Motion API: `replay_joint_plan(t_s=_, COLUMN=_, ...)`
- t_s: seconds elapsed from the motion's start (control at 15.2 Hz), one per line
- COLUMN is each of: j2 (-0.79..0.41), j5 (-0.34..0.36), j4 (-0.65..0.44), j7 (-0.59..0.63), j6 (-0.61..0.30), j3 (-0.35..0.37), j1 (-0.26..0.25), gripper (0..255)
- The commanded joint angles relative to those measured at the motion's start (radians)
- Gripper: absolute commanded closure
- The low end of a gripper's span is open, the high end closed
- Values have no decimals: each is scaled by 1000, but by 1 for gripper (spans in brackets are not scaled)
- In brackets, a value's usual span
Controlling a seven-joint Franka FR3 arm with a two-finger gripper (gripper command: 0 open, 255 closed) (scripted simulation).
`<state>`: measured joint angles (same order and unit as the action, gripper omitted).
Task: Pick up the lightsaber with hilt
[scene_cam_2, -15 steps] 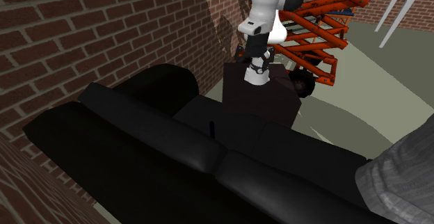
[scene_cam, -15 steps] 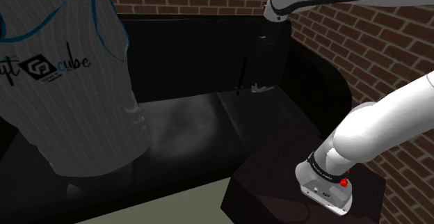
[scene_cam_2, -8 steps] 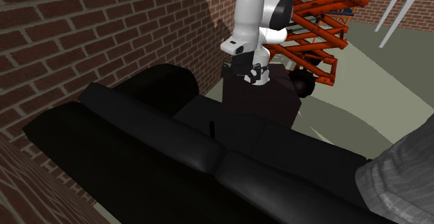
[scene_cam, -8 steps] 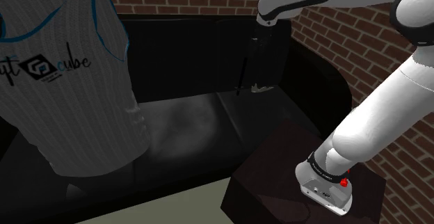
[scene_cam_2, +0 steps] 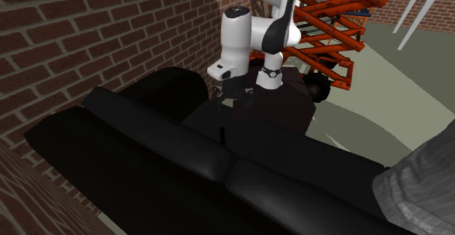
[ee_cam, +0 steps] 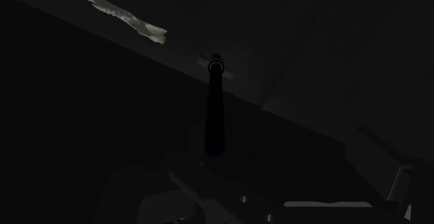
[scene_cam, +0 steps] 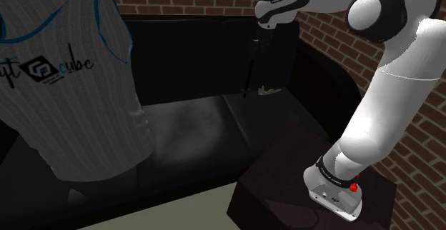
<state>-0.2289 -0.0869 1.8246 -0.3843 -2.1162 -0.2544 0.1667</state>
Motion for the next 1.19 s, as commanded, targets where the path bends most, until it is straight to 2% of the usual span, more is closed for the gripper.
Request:
replay_joint_plan(t_s=0.0, j2=-80, j5=-33, j4=-76, j7=-19, j6=-6, j3=0, j1=19, gripper=0)
replay_joint_plan(t_s=0.2, j2=-192, j5=-75, j4=-198, j7=-42, j6=1, j3=3, j1=54, gripper=0)
replay_joint_plan(t_s=0.79, j2=-231, j5=-90, j4=-152, j7=-54, j6=-83, j3=12, j1=57, gripper=0)
replay_joint_plan(t_s=0.86, j2=-232, j5=-90, j4=-153, j7=-53, j6=-83, j3=12, j1=57, gripper=255)
replay_joint_plan(t_s=1.12, j2=-232, j5=-90, j4=-153, j7=-53, j6=-83, j3=12, j1=57, gripper=255)
